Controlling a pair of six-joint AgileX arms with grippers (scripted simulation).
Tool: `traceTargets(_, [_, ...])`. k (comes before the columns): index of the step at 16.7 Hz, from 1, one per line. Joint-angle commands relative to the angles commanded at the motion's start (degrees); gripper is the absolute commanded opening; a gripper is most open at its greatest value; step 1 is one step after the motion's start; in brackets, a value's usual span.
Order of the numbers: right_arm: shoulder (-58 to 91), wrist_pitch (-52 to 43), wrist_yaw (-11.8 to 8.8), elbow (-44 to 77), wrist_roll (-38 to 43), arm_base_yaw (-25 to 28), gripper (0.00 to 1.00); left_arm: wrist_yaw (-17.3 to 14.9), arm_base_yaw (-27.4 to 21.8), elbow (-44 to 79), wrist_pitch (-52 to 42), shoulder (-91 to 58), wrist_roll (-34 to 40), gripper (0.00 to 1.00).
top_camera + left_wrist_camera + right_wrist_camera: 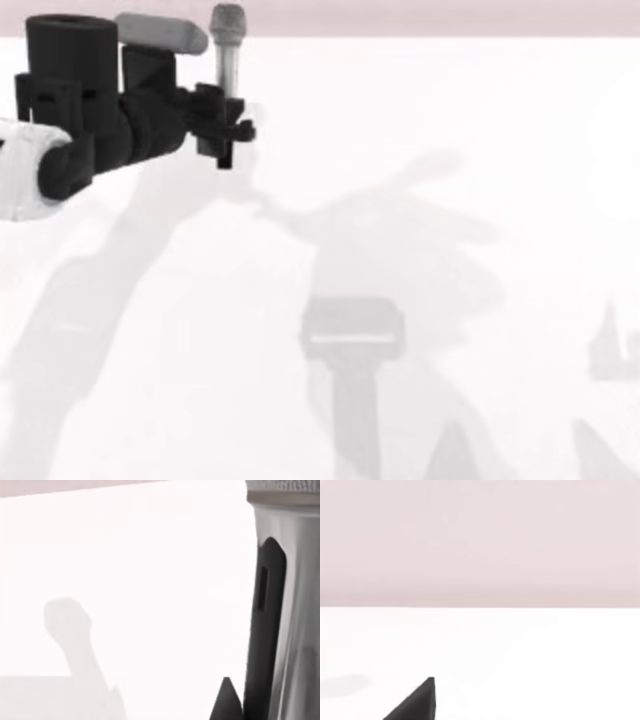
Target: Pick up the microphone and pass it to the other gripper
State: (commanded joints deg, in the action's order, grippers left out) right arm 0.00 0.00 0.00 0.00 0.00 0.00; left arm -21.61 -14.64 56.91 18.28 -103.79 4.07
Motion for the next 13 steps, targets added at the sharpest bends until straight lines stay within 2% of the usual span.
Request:
traceTargets(3, [0.0,0.0,0.0,0.0,0.0,0.0,1.0,-5.5,0.6,-3.9,13.9,4.1,-2.4,0.0])
traceTargets(6, [0.0,0.0,0.0,0.0,0.0,0.0,1.0,-9.4,1.1,-6.5,22.6,7.8,-4.3,0.0])
traceTargets(9, [0.0,0.0,0.0,0.0,0.0,0.0,1.0,-11.0,1.3,-7.5,25.9,9.7,-5.1,0.0])
traceTargets(13, [0.0,0.0,0.0,0.0,0.0,0.0,1.0,-10.9,1.0,-7.2,25.8,9.5,-5.2,0.0])
